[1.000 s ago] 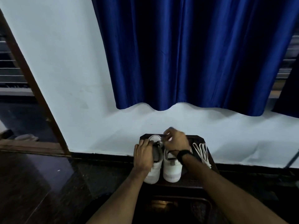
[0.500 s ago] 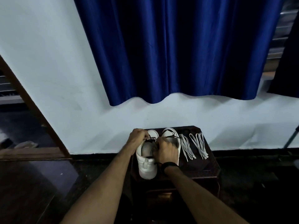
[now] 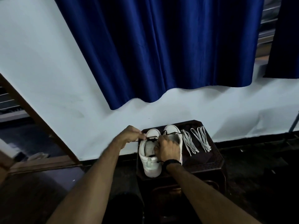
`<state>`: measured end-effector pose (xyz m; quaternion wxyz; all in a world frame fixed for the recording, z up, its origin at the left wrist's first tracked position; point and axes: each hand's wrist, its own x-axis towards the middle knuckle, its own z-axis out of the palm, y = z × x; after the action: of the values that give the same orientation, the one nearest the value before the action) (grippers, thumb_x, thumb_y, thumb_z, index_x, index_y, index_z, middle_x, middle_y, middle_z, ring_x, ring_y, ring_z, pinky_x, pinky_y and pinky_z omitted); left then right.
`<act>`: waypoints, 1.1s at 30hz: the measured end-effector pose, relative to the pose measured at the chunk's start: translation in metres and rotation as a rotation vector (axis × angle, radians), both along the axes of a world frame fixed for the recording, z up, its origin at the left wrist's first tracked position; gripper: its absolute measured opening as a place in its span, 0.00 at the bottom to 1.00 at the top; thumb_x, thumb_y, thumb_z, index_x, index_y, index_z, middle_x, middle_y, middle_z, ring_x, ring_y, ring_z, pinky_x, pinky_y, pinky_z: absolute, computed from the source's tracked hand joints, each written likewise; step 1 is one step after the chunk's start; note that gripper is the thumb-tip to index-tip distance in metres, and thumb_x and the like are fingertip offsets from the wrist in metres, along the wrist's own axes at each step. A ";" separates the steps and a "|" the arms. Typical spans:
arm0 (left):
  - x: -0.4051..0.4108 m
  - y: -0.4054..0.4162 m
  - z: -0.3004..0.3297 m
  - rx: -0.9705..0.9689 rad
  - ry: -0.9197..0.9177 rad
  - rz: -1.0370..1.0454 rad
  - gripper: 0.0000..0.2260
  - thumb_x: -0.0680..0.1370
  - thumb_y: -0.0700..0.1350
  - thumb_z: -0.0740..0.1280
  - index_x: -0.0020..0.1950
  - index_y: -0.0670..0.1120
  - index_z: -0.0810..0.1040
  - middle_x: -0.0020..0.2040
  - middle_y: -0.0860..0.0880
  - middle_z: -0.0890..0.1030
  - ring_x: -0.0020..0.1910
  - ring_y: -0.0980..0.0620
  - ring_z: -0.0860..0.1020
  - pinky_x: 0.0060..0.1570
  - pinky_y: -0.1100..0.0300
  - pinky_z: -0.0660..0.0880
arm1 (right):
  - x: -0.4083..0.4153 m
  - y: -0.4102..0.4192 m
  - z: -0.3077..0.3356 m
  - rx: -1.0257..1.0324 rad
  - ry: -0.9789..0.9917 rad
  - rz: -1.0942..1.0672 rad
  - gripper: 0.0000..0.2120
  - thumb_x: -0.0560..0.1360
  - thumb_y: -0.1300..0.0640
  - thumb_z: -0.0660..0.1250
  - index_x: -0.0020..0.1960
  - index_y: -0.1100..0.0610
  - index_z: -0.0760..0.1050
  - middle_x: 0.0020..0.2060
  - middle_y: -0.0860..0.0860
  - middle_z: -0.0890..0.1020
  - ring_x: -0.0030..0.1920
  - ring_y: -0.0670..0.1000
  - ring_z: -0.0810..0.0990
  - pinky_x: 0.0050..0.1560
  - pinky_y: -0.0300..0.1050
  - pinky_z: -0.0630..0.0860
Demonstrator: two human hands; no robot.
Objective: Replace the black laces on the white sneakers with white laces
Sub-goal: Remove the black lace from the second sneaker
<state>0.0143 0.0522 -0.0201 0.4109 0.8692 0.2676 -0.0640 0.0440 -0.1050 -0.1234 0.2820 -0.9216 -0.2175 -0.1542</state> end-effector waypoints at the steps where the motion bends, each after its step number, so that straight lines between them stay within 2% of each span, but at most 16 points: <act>1: -0.001 0.000 0.002 -0.188 -0.131 0.029 0.02 0.75 0.42 0.72 0.45 0.43 0.83 0.35 0.52 0.79 0.30 0.58 0.69 0.31 0.67 0.64 | -0.001 0.000 0.000 -0.004 -0.003 -0.006 0.08 0.63 0.55 0.70 0.41 0.55 0.75 0.40 0.52 0.81 0.33 0.58 0.80 0.33 0.45 0.71; 3: -0.003 0.001 0.011 -0.664 -0.472 0.189 0.06 0.78 0.40 0.66 0.42 0.45 0.79 0.34 0.51 0.77 0.34 0.55 0.71 0.35 0.63 0.64 | -0.001 0.000 0.000 0.012 -0.008 -0.010 0.08 0.64 0.55 0.69 0.42 0.55 0.75 0.41 0.52 0.81 0.34 0.58 0.80 0.35 0.46 0.73; 4: -0.002 0.005 0.012 -0.839 -0.581 0.292 0.07 0.79 0.42 0.65 0.40 0.46 0.77 0.33 0.51 0.76 0.34 0.54 0.73 0.36 0.62 0.65 | -0.001 0.001 0.001 0.032 0.007 -0.005 0.08 0.66 0.55 0.68 0.43 0.55 0.76 0.43 0.52 0.81 0.36 0.59 0.81 0.38 0.48 0.73; 5: -0.002 0.010 0.011 -0.910 -0.626 0.389 0.09 0.78 0.44 0.65 0.38 0.47 0.75 0.32 0.51 0.76 0.33 0.55 0.73 0.36 0.61 0.65 | 0.000 0.001 0.001 0.047 0.028 -0.001 0.07 0.67 0.55 0.67 0.45 0.55 0.76 0.45 0.52 0.81 0.38 0.59 0.81 0.41 0.49 0.73; 7: -0.007 0.018 0.000 -0.753 -0.544 0.550 0.12 0.77 0.50 0.66 0.35 0.48 0.73 0.28 0.51 0.72 0.27 0.55 0.69 0.31 0.61 0.62 | 0.000 0.001 -0.001 0.049 0.045 -0.005 0.08 0.69 0.55 0.66 0.46 0.55 0.76 0.46 0.52 0.81 0.40 0.59 0.81 0.42 0.50 0.73; 9: -0.014 0.029 -0.018 -0.359 -0.337 0.571 0.13 0.74 0.53 0.70 0.36 0.46 0.76 0.30 0.50 0.73 0.27 0.53 0.68 0.27 0.62 0.63 | 0.000 0.002 -0.003 0.043 0.050 -0.010 0.08 0.69 0.54 0.66 0.47 0.55 0.76 0.47 0.51 0.80 0.40 0.58 0.81 0.43 0.50 0.74; 10: -0.019 0.034 -0.029 -0.150 -0.224 0.539 0.14 0.73 0.54 0.71 0.38 0.44 0.78 0.33 0.48 0.76 0.30 0.51 0.72 0.30 0.62 0.67 | 0.000 0.002 -0.003 0.044 0.051 -0.009 0.08 0.69 0.54 0.66 0.46 0.55 0.76 0.46 0.51 0.81 0.40 0.58 0.81 0.43 0.50 0.74; 12: -0.025 0.039 -0.049 0.219 -0.065 0.399 0.13 0.72 0.55 0.72 0.43 0.44 0.82 0.45 0.45 0.82 0.44 0.46 0.79 0.45 0.60 0.75 | 0.000 0.003 -0.004 0.052 0.044 -0.007 0.07 0.69 0.54 0.67 0.46 0.55 0.76 0.46 0.51 0.81 0.39 0.58 0.81 0.43 0.49 0.75; 14: -0.026 0.034 -0.060 0.469 -0.104 0.222 0.12 0.75 0.52 0.69 0.54 0.48 0.83 0.58 0.47 0.80 0.59 0.46 0.77 0.60 0.54 0.74 | 0.000 0.003 -0.004 0.047 0.037 -0.008 0.08 0.69 0.53 0.67 0.46 0.55 0.76 0.46 0.51 0.81 0.39 0.57 0.81 0.44 0.49 0.75; 16: -0.022 0.023 -0.064 0.476 -0.237 0.030 0.14 0.78 0.48 0.66 0.63 0.49 0.80 0.63 0.48 0.77 0.63 0.46 0.75 0.64 0.51 0.72 | 0.000 0.002 -0.004 0.037 0.051 0.001 0.08 0.71 0.53 0.66 0.48 0.55 0.76 0.48 0.51 0.81 0.40 0.57 0.81 0.46 0.49 0.74; 19: -0.011 0.004 -0.064 0.505 -0.261 -0.188 0.13 0.79 0.42 0.62 0.60 0.50 0.82 0.56 0.49 0.80 0.58 0.49 0.77 0.60 0.53 0.74 | 0.000 0.001 -0.003 0.019 0.081 0.019 0.10 0.72 0.54 0.64 0.52 0.55 0.74 0.52 0.51 0.79 0.44 0.58 0.81 0.49 0.49 0.73; 23: -0.001 -0.006 -0.059 0.511 -0.273 -0.175 0.11 0.77 0.43 0.62 0.49 0.51 0.84 0.51 0.53 0.83 0.55 0.54 0.79 0.58 0.59 0.74 | -0.001 0.000 0.000 0.014 0.085 0.037 0.10 0.73 0.54 0.63 0.53 0.56 0.74 0.53 0.52 0.79 0.46 0.58 0.81 0.50 0.50 0.72; 26: 0.002 -0.011 -0.055 0.606 -0.182 -0.276 0.05 0.74 0.48 0.68 0.46 0.53 0.83 0.48 0.55 0.77 0.51 0.54 0.77 0.52 0.58 0.74 | -0.001 -0.002 0.001 0.013 0.081 0.043 0.11 0.72 0.54 0.64 0.53 0.56 0.74 0.52 0.53 0.79 0.46 0.58 0.81 0.50 0.50 0.73; 28: 0.002 -0.013 -0.054 0.651 -0.228 -0.240 0.02 0.73 0.47 0.71 0.44 0.52 0.82 0.46 0.56 0.76 0.48 0.55 0.77 0.46 0.59 0.73 | -0.001 -0.002 0.001 0.008 0.083 0.043 0.11 0.72 0.54 0.64 0.53 0.56 0.74 0.53 0.53 0.79 0.47 0.58 0.81 0.50 0.50 0.72; 30: 0.004 -0.015 -0.053 0.515 -0.357 -0.188 0.04 0.71 0.42 0.74 0.40 0.52 0.84 0.41 0.57 0.79 0.41 0.59 0.78 0.44 0.61 0.72 | -0.001 -0.002 0.001 0.005 0.082 0.043 0.11 0.72 0.54 0.63 0.53 0.56 0.74 0.52 0.53 0.79 0.47 0.58 0.81 0.50 0.50 0.72; 33: 0.002 -0.021 -0.036 0.163 -0.463 -0.068 0.03 0.71 0.36 0.76 0.43 0.41 0.86 0.37 0.51 0.83 0.31 0.66 0.77 0.37 0.70 0.71 | -0.001 -0.002 0.000 0.008 0.075 0.033 0.11 0.71 0.55 0.65 0.51 0.57 0.74 0.50 0.53 0.80 0.44 0.59 0.81 0.48 0.50 0.73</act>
<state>0.0166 0.0308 -0.0559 0.3874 0.8994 0.1413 0.1451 0.0427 -0.1066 -0.1230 0.2962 -0.9219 -0.2214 -0.1156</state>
